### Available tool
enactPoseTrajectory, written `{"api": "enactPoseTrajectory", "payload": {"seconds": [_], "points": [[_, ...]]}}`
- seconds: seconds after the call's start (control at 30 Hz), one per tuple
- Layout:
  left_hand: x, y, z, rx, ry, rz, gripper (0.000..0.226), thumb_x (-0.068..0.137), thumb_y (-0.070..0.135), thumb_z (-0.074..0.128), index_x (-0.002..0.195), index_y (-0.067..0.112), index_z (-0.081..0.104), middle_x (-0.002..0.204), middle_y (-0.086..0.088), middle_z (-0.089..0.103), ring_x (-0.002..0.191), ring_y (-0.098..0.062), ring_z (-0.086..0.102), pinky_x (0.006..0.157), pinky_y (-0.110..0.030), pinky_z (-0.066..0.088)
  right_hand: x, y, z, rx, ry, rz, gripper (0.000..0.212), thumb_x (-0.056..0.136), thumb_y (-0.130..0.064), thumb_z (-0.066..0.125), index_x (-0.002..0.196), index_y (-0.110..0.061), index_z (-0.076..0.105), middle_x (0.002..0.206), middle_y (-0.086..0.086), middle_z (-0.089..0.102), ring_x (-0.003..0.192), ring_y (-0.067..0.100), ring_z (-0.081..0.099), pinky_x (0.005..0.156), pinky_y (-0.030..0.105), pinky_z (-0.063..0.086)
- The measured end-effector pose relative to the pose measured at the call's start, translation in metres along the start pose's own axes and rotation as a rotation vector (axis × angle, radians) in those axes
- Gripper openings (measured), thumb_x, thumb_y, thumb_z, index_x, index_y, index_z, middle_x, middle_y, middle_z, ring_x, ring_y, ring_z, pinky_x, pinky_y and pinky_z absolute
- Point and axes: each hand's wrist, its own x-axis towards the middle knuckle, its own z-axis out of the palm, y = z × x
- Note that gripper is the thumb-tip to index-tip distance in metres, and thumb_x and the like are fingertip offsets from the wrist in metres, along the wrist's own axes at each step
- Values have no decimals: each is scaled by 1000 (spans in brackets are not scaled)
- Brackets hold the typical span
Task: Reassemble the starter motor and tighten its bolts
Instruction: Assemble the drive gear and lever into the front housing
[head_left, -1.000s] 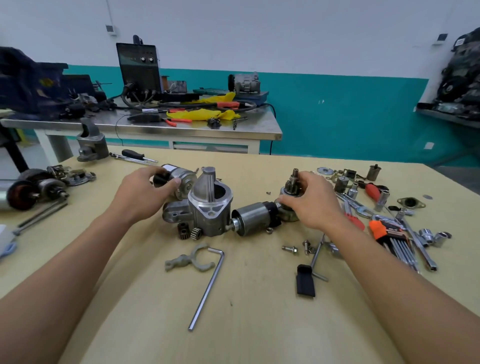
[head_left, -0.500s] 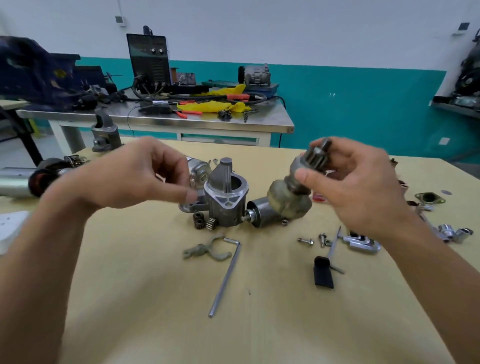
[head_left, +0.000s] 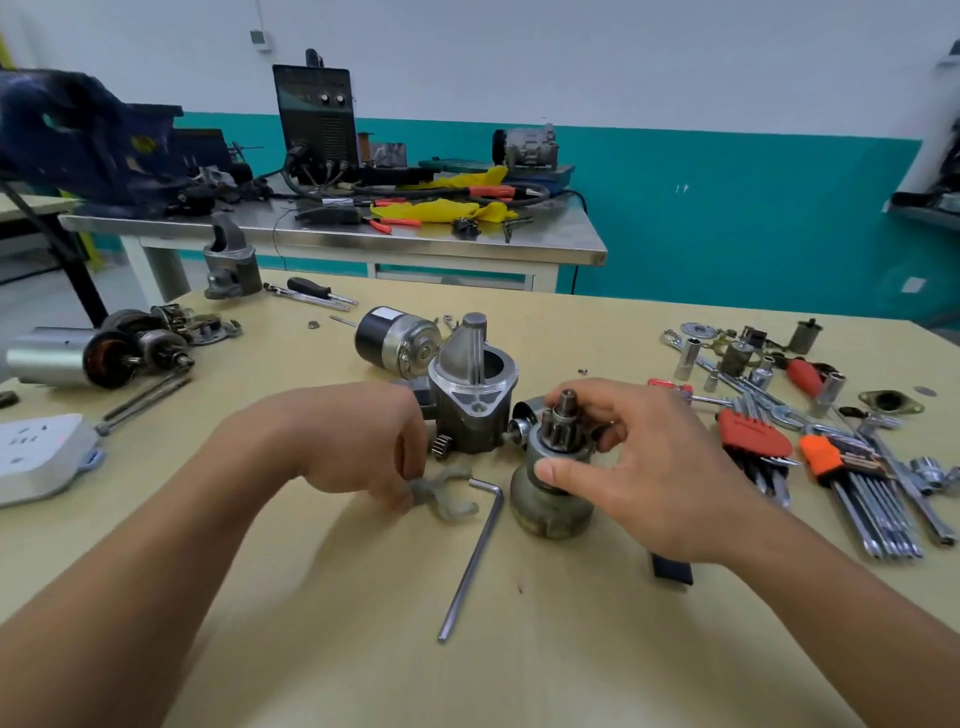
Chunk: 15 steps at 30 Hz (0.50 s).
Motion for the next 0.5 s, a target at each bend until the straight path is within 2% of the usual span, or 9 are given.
{"api": "enactPoseTrajectory", "payload": {"seconds": [0.07,0.17,0.33,0.5], "points": [[-9,-7,-7,-192,50,74,4,83,28,79,83,28,76,74,6,75,62,-7,66,58,-23,53,1,3,-2,27,-8,2,31,78,-31,83,104,-37,69,98,-30,66,96,-11,59,77,2,42],[-15,-6,-13,-442,158,253,6,86,24,78,87,30,79,71,5,73,60,-9,66,57,-23,55,2,6,-6,85,-56,16,36,77,-28,85,101,-46,65,103,-33,66,98,-11,62,80,3,45],[1,19,8,-374,209,306,7,89,26,75,93,27,80,76,8,74,70,-15,66,69,-35,55,4,11,-11,218,-111,39,40,74,-21,88,99,-45,68,99,-26,73,93,-5,69,80,8,51],[7,28,19,-310,264,326,7,89,28,73,92,24,79,74,7,70,69,-14,62,65,-32,53,3,13,-9,230,-147,54,37,71,-20,90,100,-35,72,96,-20,75,91,3,71,84,22,58]]}}
